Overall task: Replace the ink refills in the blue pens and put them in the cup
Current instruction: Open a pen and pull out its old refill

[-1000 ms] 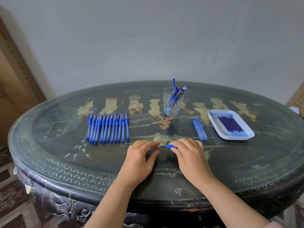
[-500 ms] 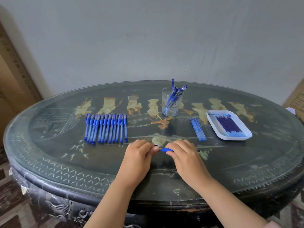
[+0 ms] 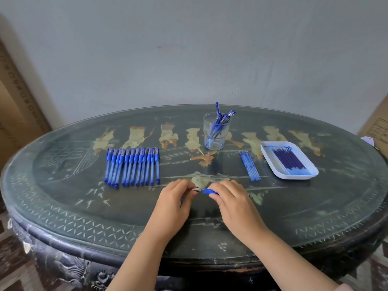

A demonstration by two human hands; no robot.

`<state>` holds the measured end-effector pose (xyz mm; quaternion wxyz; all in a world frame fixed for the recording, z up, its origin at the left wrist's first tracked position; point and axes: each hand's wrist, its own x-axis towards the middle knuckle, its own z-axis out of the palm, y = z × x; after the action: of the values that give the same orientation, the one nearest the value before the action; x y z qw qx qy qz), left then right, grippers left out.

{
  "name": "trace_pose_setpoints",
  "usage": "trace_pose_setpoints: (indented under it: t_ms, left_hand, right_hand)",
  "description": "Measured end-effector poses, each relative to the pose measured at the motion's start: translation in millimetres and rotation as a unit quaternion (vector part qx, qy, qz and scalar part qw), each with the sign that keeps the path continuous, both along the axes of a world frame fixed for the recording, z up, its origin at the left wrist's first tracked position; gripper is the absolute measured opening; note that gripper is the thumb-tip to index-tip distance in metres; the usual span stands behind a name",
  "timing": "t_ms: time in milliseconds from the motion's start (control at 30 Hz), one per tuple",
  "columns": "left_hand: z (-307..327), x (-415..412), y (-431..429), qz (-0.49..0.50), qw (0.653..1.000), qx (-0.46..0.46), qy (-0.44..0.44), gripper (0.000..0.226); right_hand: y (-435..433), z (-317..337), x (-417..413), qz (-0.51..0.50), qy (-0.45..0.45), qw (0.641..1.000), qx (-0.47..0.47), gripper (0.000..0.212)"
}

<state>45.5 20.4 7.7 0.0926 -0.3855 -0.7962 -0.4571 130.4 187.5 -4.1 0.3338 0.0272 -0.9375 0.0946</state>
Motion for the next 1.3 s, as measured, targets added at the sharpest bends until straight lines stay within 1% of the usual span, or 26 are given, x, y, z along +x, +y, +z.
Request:
trace_pose_setpoints:
  t_ms: [33,133,167,233,333,500,567,633,700,733,767,867,900,933,967,1000,1033,1133,1233,1300]
  left_hand:
    - [0.0,-0.2,-0.2,-0.001,1.000,0.001,-0.008,0.014]
    - [3.5,3.5,-3.1,-0.025,0.997,0.015,-0.066,0.039]
    - [5.1,3.9,-3.9,-0.032,0.997,0.019,-0.067,0.042]
    - [5.7,3.5,-3.9,-0.038,0.997,0.030,-0.052,0.034]
    - [4.9,1.6,-1.6,-0.017,0.997,0.043,-0.057,0.004]
    - [6.7,3.4,-2.4,-0.018,0.997,0.023,-0.078,0.038]
    - [6.4,2.9,-3.4,-0.034,0.996,0.032,-0.078,0.044]
    - [5.8,2.0,-2.8,-0.042,0.995,0.054,-0.070,0.032]
    - [5.8,1.5,-1.2,-0.022,0.995,0.071,-0.065,0.011]
    - [6.3,1.5,-0.8,-0.010,0.995,0.076,-0.067,0.008]
    - [6.5,1.4,-0.9,-0.003,0.994,0.078,-0.076,0.015]
    - [6.5,0.7,-2.9,-0.022,0.989,0.062,-0.131,0.047]
    - [6.1,0.4,-3.5,-0.031,0.991,0.051,-0.124,0.049]
    - [5.1,0.7,-3.6,-0.038,0.993,0.043,-0.107,0.043]
    - [4.3,0.6,-2.6,-0.037,0.994,0.044,-0.093,0.032]
    - [4.3,1.0,-1.4,-0.030,0.994,0.050,-0.092,0.020]
    - [4.2,0.7,-0.4,-0.020,0.994,0.054,-0.096,0.013]
    - [5.0,1.1,0.0,0.002,0.994,0.046,-0.098,0.021]
    - [10.3,5.1,-2.1,-0.012,0.986,0.061,-0.153,0.033]
    - [11.2,5.1,-3.6,-0.027,0.984,0.070,-0.164,0.035]
  right_hand:
    - [0.3,-0.4,-0.1,0.001,-0.001,1.000,-0.002,0.030]
    - [1.5,-0.7,0.1,-0.002,0.002,1.000,-0.022,0.027]
    - [1.7,-0.3,0.2,-0.004,0.004,1.000,-0.025,0.026]
    - [1.4,0.3,0.6,-0.006,0.005,1.000,-0.021,0.027]
    - [0.8,1.2,0.8,-0.005,0.001,1.000,-0.005,0.028]
    - [1.1,0.3,0.2,-0.007,0.009,1.000,-0.009,0.026]
    - [1.1,0.3,0.0,-0.011,0.012,1.000,-0.005,0.027]
    - [1.2,-0.1,-0.3,-0.014,0.012,1.000,0.000,0.027]
    - [1.2,-0.7,-0.3,-0.014,0.006,1.000,0.001,0.027]
    - [1.0,-1.2,-0.4,-0.015,0.004,1.000,0.004,0.027]
    - [0.8,-1.2,-0.4,-0.016,0.003,1.000,0.006,0.027]
    - [0.9,-0.7,-0.3,-0.014,0.006,1.000,-0.009,0.028]
    - [1.1,-0.6,-0.3,-0.013,0.004,1.000,-0.011,0.028]
    - [1.1,-0.8,-0.3,-0.013,0.001,1.000,-0.008,0.028]
    - [1.1,-1.2,-0.4,-0.014,-0.004,1.000,-0.003,0.028]
    - [1.1,-1.8,-0.6,-0.015,-0.011,1.000,0.003,0.029]
    - [1.1,-2.5,-0.9,-0.016,-0.019,1.000,0.009,0.030]
    - [1.3,-3.3,-1.6,-0.020,-0.026,0.999,0.014,0.031]
    - [1.0,-2.1,-0.8,-0.016,-0.006,1.000,-0.005,0.028]
    - [0.5,-1.5,-0.3,-0.014,0.001,1.000,-0.003,0.027]
